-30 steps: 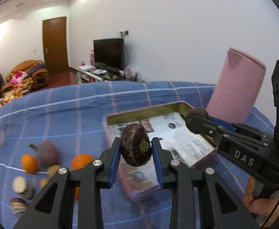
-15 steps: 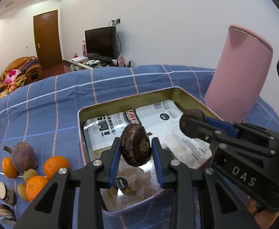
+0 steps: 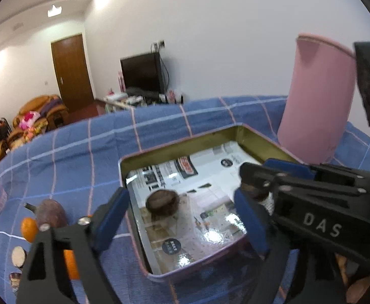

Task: Organize fruits
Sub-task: 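Lower the mangosteen into the pink tin and open the right tool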

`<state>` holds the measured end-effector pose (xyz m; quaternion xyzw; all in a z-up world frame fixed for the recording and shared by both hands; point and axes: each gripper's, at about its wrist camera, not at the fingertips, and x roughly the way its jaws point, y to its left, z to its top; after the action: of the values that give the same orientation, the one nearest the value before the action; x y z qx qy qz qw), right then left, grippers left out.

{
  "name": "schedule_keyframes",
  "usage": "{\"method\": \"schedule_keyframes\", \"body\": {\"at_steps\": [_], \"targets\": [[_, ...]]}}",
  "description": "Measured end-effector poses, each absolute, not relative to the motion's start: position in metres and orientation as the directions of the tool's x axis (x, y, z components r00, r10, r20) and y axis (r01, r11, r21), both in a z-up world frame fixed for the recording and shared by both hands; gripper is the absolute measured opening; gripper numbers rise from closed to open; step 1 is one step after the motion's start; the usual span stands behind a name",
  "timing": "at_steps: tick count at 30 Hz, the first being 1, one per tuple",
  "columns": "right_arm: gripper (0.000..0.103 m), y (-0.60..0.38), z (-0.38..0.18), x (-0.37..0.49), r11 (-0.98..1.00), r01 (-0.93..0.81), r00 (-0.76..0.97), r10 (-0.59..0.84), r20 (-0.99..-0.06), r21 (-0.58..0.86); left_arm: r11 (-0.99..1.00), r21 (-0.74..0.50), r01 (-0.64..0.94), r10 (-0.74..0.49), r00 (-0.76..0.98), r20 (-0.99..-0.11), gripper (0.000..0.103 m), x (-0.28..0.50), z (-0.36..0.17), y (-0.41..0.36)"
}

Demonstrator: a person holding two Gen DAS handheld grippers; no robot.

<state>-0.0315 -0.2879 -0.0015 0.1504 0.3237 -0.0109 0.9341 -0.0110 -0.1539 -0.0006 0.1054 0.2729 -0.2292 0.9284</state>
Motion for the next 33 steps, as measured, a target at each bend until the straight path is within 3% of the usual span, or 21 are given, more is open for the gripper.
{"method": "schedule_keyframes", "body": {"at_steps": [1, 4, 18, 33], "targets": [[0.057, -0.288, -0.001, -0.033, 0.954, 0.115, 0.796, 0.078, -0.600, 0.277, 0.876, 0.081, 0.476, -0.361, 0.757, -0.545, 0.101, -0.013, 0.001, -0.153], [0.075, -0.289, 0.008, -0.041, 0.952, 0.111, 0.838, 0.065, -0.542, 0.285, 0.890, 0.119, 0.441, -0.328, 0.799, -0.504, 0.103, -0.017, 0.005, -0.150], [0.076, -0.284, 0.018, -0.056, 0.971, 0.201, 0.899, -0.132, -0.417, 0.126, 0.946, 0.157, 0.284, -0.183, 0.867, -0.464, 0.103, -0.010, 0.006, -0.114], [0.076, -0.268, 0.021, -0.065, 0.975, 0.204, 0.909, -0.155, -0.387, 0.088, 0.976, 0.122, 0.182, -0.101, 0.868, -0.486, 0.103, -0.008, 0.000, -0.061]]}}
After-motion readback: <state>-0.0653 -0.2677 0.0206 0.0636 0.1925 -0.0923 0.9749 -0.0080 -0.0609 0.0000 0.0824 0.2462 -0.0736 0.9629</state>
